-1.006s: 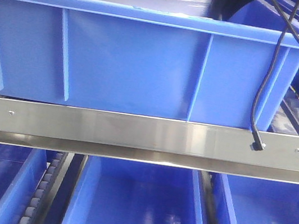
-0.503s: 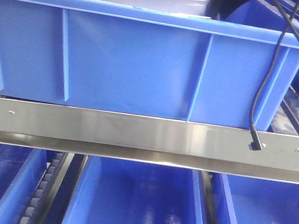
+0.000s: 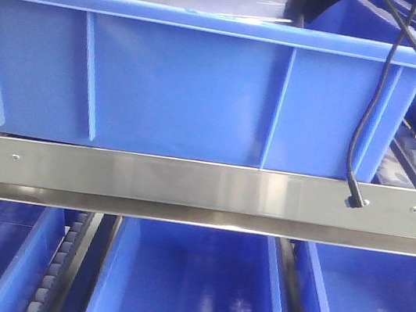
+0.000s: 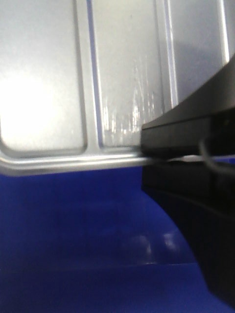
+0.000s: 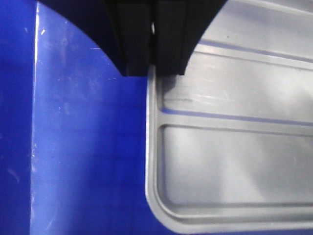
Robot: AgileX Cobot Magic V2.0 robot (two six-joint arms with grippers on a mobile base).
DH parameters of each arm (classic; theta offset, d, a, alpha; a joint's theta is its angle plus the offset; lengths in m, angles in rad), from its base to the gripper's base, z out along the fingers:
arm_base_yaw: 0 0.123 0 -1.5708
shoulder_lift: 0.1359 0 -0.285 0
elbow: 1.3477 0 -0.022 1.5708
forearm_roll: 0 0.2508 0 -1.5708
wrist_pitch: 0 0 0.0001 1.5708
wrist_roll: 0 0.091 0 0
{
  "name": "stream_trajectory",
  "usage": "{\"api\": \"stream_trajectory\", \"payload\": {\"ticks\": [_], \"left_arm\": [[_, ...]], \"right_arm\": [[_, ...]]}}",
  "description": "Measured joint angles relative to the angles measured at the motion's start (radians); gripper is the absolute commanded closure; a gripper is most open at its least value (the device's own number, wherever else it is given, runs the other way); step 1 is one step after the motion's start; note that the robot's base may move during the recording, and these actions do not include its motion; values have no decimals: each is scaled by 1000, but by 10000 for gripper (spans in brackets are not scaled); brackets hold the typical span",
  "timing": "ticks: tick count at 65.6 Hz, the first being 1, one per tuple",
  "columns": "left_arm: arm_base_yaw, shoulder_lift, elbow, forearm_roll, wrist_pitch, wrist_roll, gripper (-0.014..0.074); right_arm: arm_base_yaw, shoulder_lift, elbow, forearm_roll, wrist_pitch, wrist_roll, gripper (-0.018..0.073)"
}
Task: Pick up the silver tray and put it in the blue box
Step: 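Lower the tray with both grippers down into the blue bin, then open both grippers to release the tray inside the bin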
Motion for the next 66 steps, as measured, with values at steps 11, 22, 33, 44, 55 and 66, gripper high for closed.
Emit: {"api": "stream_trajectory", "payload": {"ticks": [11, 22, 33, 44, 55, 66], "left_arm": [[0, 0, 0, 4, -11, 0, 410], [0, 0, 0, -9, -31, 0, 290], [11, 0, -5, -40, -43, 0, 290], [26, 0, -9, -57, -63, 0, 290], [32, 0, -9, -57, -63, 0, 337], [32, 0, -9, -62, -65, 0, 612]], "right_arm": [[0, 0, 0, 8, 0, 0, 500], [2, 0, 0, 28, -1, 0, 422], [-9, 0, -1, 41, -8, 0, 144], [-29, 0, -2, 46, -20, -2, 106], [-31, 0, -2, 46, -22, -2, 174], [-31, 0, -2, 48, -22, -2, 521]]}}
